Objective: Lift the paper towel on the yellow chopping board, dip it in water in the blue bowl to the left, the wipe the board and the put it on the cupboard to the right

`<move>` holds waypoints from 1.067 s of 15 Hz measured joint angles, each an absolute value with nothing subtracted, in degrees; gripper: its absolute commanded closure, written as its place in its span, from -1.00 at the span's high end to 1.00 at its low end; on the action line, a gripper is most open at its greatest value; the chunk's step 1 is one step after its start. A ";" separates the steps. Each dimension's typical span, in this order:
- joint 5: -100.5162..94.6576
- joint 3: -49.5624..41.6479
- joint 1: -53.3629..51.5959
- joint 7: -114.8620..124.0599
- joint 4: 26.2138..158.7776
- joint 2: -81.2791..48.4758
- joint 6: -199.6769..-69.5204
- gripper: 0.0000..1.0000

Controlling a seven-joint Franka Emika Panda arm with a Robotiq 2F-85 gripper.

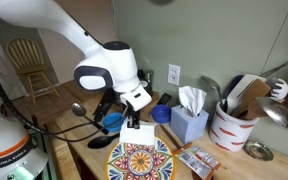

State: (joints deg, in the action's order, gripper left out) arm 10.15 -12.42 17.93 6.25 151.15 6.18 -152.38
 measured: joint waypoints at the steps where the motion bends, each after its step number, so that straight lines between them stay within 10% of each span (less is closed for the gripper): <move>1: 8.66 -12.20 17.39 6.16 152.32 8.37 -150.64 -0.99; 16: 3.55 -9.00 13.21 6.23 157.24 17.07 -143.94 -0.99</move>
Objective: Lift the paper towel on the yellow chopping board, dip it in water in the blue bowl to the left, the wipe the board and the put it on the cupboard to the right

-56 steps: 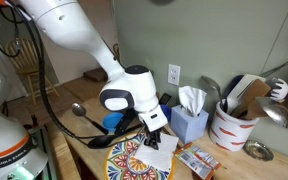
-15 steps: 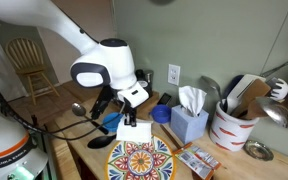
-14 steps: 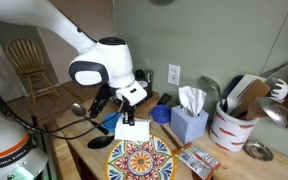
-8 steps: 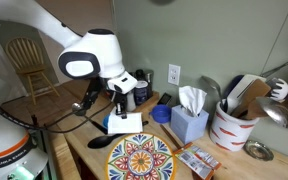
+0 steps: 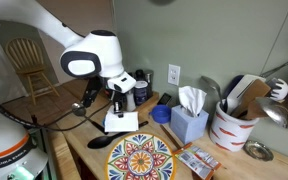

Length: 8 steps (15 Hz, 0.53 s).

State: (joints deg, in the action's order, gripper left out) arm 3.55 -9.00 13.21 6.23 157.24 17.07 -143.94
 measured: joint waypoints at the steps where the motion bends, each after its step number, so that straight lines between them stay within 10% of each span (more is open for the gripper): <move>1: 3.66 -8.92 12.50 6.23 157.21 17.09 -142.80 -0.99; 8: 4.94 -8.21 9.06 6.19 157.24 16.47 -137.93 -0.99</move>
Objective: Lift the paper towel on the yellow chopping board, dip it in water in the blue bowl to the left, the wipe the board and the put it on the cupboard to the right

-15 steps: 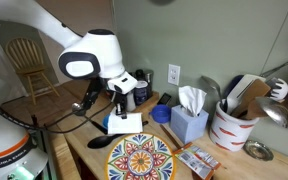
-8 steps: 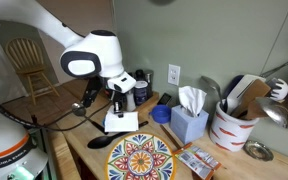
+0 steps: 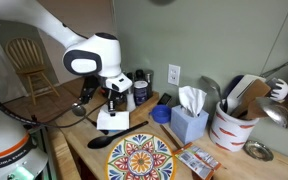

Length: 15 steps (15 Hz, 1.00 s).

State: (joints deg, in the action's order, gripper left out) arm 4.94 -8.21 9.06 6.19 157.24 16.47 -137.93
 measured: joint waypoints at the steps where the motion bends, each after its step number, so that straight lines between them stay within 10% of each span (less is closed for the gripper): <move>1: 5.45 -8.18 8.67 6.13 157.27 16.15 -137.93 -0.99; 15: 3.53 -7.65 8.24 6.07 157.43 12.15 -135.91 -0.99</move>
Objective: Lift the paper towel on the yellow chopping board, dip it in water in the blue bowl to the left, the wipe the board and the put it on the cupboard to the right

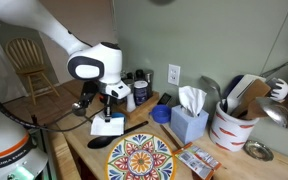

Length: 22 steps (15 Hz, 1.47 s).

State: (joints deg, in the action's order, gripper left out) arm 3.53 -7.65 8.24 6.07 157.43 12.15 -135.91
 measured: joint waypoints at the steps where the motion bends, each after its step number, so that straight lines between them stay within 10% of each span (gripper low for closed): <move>1: 3.05 -7.57 8.24 6.07 157.43 12.06 -135.56 -0.99; 22: 2.23 -10.75 9.98 0.17 156.97 18.02 -130.44 -0.99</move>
State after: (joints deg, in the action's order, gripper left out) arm 2.23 -10.75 9.98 0.17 156.97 18.02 -130.44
